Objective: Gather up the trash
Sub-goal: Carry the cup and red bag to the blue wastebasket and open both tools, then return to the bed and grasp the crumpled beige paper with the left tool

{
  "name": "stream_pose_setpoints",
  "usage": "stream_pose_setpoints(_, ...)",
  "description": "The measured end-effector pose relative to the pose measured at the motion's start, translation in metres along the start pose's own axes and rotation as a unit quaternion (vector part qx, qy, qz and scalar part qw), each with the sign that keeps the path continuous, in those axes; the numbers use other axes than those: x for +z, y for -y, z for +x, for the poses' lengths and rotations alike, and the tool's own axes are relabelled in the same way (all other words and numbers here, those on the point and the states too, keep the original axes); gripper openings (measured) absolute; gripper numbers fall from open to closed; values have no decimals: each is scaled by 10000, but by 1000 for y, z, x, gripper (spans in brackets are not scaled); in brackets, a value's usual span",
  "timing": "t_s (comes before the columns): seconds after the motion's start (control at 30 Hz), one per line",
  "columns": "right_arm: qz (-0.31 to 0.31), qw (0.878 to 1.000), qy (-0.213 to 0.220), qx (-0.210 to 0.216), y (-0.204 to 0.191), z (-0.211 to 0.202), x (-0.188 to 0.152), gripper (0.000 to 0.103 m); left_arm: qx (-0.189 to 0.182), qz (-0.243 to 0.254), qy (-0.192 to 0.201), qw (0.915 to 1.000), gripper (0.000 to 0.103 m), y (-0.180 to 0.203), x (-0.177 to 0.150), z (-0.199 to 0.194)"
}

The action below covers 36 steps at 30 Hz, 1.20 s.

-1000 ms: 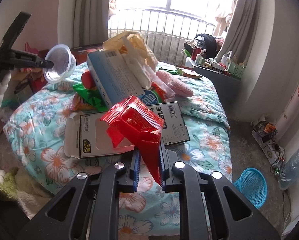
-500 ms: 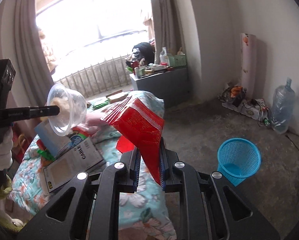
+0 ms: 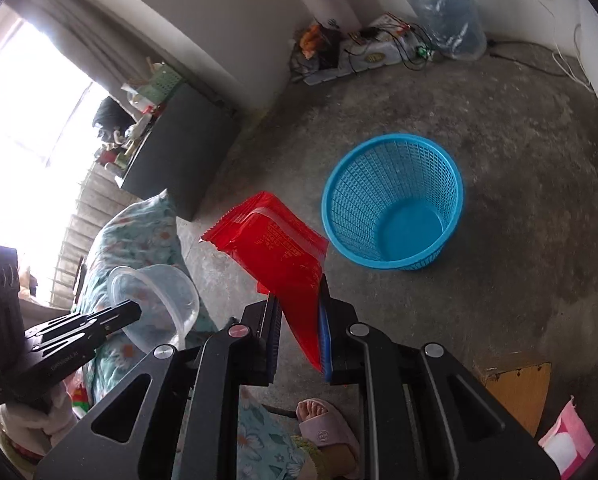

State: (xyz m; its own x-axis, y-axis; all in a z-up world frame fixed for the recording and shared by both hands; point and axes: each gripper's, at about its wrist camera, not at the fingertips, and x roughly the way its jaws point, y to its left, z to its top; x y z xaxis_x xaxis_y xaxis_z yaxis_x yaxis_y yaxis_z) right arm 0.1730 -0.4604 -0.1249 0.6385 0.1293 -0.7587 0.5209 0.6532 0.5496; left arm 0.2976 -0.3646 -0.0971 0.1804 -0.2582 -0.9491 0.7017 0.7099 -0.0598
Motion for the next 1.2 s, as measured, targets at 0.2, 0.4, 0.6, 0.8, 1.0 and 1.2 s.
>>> stream_pose_setpoints(0.2, 702, 9974, -113, 86, 37, 66, 43, 19, -59, -134, -219, 9997, 4, 24, 61, 80)
stream_pose_setpoints(0.4, 1362, 9906, -116, -80, 87, 120, 89, 60, -18, -302, 79, 9995, 54, 33, 103, 132)
stream_pose_setpoints(0.6, 1688, 9856, 78, -85, 111, 119, 80, 60, -378, -518, 387, 9972, 65, 21, 93, 122)
stream_pose_setpoints(0.8, 891, 9947, 491, -161, 86, 73, 65, 60, -662, -174, 1117, 9914, 65, 26, 82, 62)
stream_pose_setpoints(1.0, -385, 9921, 1124, -405, 23, -1, 41, 75, -1022, 149, 1803, 9782, 65, 32, 43, -35)
stream_pose_setpoints(1.2, -1600, 9624, 2114, -588, -51, -76, -4, 96, -1140, 27, 2026, 9726, 65, 22, -13, -121)
